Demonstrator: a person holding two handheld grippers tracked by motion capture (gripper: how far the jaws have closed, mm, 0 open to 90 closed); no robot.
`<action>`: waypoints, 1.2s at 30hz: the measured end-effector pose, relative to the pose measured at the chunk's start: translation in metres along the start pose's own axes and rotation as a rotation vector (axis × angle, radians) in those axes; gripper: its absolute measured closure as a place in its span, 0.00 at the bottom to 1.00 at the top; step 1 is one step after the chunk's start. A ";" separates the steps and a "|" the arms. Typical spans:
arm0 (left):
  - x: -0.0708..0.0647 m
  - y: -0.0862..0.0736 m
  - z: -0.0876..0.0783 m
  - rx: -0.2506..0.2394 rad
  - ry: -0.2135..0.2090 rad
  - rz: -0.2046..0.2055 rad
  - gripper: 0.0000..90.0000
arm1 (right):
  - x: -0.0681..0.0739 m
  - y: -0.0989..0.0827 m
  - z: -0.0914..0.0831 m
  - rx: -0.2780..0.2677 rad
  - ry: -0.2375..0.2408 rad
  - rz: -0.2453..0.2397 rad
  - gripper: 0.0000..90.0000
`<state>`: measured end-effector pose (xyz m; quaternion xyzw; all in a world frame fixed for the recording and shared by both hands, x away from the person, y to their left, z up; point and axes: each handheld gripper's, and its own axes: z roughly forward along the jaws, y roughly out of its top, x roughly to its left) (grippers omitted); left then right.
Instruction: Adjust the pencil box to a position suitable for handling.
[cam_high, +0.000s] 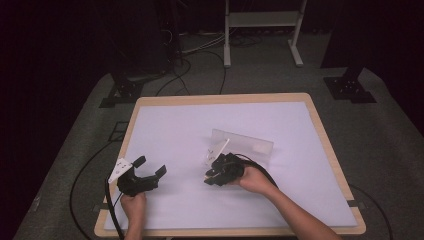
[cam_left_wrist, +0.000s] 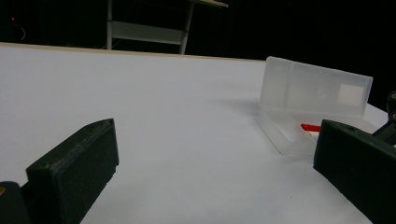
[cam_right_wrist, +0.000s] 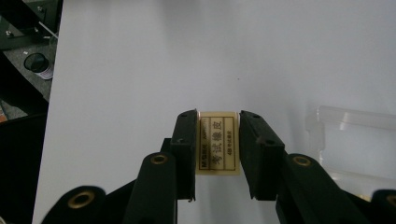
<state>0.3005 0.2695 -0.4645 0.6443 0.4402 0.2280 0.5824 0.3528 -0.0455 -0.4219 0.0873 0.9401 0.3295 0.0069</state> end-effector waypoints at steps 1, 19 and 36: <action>0.000 0.000 0.000 0.000 0.000 0.000 0.00 | -0.001 0.001 -0.001 -0.002 -0.006 -0.002 0.75; 0.000 0.000 0.000 0.003 0.001 0.004 0.00 | -0.021 0.010 -0.012 0.011 -0.050 0.015 0.75; 0.000 0.000 0.000 0.003 0.001 0.003 0.00 | -0.040 0.022 -0.022 0.004 -0.091 0.028 0.75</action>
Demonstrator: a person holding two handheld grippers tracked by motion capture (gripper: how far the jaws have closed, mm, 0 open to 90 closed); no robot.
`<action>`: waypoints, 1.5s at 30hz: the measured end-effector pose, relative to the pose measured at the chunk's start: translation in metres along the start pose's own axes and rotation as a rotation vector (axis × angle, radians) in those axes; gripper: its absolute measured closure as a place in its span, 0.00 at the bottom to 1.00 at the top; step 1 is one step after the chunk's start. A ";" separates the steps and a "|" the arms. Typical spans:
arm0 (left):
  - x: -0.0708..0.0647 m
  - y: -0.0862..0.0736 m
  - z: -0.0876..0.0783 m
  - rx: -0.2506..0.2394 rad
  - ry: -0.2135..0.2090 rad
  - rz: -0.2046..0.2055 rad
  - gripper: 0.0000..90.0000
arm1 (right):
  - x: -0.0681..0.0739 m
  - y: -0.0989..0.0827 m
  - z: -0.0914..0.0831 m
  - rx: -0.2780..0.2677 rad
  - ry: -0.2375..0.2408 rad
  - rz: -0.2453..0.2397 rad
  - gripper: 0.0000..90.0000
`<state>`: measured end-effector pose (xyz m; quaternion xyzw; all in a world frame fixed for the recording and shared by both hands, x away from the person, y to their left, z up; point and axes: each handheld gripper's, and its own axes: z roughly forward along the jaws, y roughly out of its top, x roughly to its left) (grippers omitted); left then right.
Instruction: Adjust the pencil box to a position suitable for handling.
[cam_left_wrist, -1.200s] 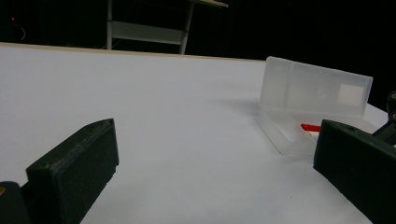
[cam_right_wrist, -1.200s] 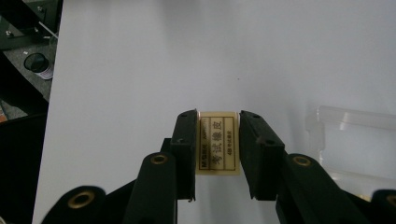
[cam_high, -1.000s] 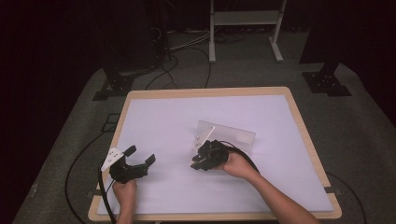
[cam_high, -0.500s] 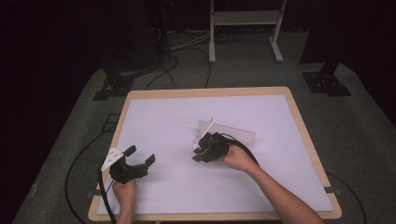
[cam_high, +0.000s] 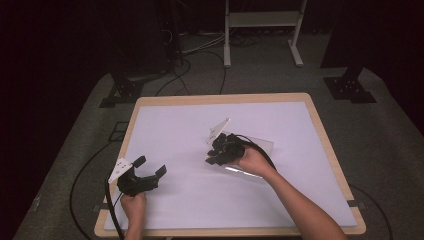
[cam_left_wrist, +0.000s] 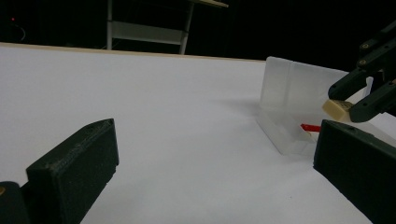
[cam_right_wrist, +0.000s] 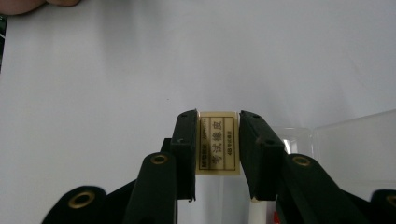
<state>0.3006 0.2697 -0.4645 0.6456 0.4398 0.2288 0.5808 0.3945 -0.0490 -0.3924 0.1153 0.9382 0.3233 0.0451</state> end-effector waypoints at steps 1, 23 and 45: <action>0.000 0.000 0.000 0.000 -0.001 0.000 0.00 | 0.000 0.001 0.000 0.000 -0.003 -0.001 0.75; 0.000 0.000 0.000 -0.001 -0.002 -0.003 0.00 | -0.018 0.002 0.015 0.023 -0.016 0.024 0.75; 0.000 0.000 -0.001 -0.003 -0.004 0.000 0.00 | -0.033 -0.004 0.029 0.037 -0.023 0.067 0.75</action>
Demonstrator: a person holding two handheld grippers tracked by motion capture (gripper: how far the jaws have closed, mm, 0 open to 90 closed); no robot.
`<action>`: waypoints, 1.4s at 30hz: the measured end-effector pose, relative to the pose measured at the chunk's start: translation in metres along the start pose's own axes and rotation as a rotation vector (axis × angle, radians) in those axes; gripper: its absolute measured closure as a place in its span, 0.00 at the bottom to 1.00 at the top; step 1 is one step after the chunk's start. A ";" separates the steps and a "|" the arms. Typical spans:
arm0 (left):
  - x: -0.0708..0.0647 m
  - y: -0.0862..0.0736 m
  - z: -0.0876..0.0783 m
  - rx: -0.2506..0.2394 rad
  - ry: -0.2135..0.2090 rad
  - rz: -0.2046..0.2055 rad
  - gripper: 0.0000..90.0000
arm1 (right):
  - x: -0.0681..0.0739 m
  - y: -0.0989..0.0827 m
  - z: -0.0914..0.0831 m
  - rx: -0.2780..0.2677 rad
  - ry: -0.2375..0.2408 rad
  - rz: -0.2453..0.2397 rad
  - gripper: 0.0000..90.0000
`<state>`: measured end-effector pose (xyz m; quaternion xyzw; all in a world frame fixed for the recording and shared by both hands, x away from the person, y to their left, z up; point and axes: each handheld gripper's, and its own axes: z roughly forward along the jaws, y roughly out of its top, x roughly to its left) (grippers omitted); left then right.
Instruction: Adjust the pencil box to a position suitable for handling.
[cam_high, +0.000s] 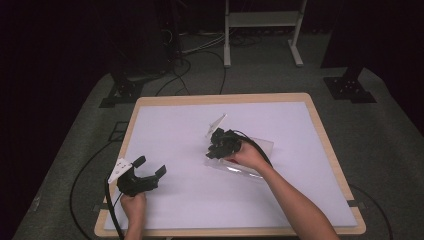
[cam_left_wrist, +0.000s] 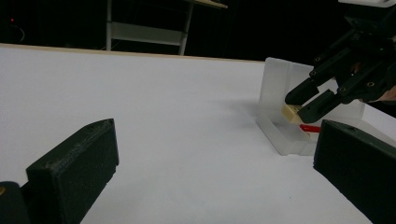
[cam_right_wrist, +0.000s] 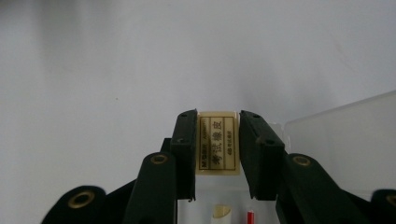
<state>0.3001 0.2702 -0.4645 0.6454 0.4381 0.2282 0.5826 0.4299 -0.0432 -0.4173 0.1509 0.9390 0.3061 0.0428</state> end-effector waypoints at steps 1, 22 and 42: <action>0.000 0.000 0.000 0.000 0.001 -0.001 0.00 | -0.001 0.000 0.001 0.001 0.003 0.001 0.75; 0.000 0.000 0.000 -0.002 0.001 -0.005 0.00 | -0.005 -0.007 0.012 0.027 0.014 0.020 0.75; 0.001 0.000 -0.001 -0.005 0.000 -0.011 0.00 | -0.010 -0.010 0.019 0.040 0.024 0.042 0.75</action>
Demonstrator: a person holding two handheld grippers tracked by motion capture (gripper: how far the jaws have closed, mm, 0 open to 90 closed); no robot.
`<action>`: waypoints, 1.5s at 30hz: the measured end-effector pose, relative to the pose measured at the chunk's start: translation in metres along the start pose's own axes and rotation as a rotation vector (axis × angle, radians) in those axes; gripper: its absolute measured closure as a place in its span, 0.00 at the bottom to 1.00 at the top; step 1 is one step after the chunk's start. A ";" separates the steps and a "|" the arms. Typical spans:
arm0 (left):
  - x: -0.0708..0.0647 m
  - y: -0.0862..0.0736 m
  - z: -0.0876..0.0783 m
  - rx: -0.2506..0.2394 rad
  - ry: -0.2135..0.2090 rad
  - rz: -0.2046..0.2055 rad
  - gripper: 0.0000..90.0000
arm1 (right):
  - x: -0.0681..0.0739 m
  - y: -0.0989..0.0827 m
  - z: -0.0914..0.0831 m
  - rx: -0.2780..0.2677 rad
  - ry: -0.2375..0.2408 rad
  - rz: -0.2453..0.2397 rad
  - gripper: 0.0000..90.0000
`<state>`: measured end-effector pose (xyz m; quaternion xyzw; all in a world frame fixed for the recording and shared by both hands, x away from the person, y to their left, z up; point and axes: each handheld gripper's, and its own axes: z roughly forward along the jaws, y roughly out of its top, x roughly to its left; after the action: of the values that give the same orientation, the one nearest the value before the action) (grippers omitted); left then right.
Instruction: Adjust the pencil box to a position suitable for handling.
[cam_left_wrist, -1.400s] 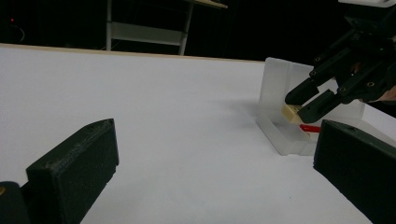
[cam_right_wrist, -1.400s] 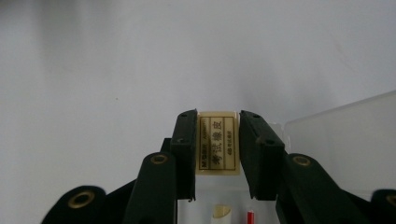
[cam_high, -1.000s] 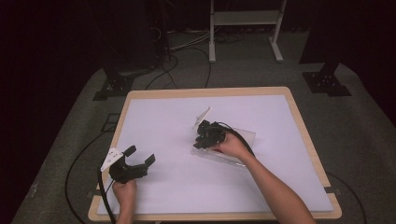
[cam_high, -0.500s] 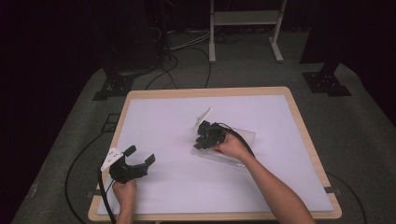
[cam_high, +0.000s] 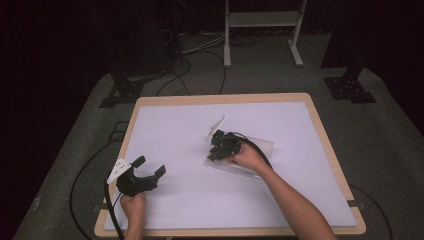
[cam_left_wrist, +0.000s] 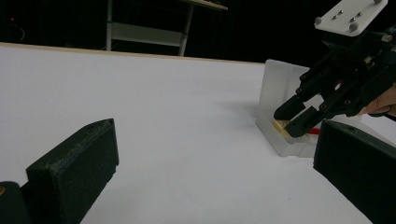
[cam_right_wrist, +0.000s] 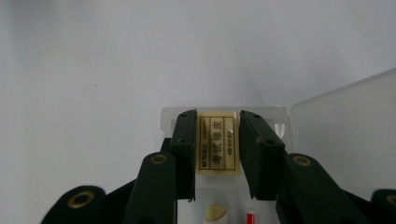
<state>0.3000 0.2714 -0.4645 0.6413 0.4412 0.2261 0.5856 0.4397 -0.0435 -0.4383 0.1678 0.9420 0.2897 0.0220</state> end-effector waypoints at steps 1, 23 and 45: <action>0.000 0.000 0.000 0.002 0.001 -0.001 0.00 | 0.000 0.000 0.000 0.004 0.000 0.005 0.75; 0.000 0.000 0.000 0.001 -0.002 0.003 0.00 | -0.001 -0.003 0.006 0.008 0.011 0.013 0.74; -0.001 0.000 0.001 0.006 -0.001 0.007 0.00 | 0.000 -0.016 -0.027 -0.072 0.027 0.036 0.61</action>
<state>0.3000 0.2701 -0.4648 0.6450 0.4392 0.2265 0.5829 0.4309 -0.0704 -0.4241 0.1797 0.9281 0.3258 0.0102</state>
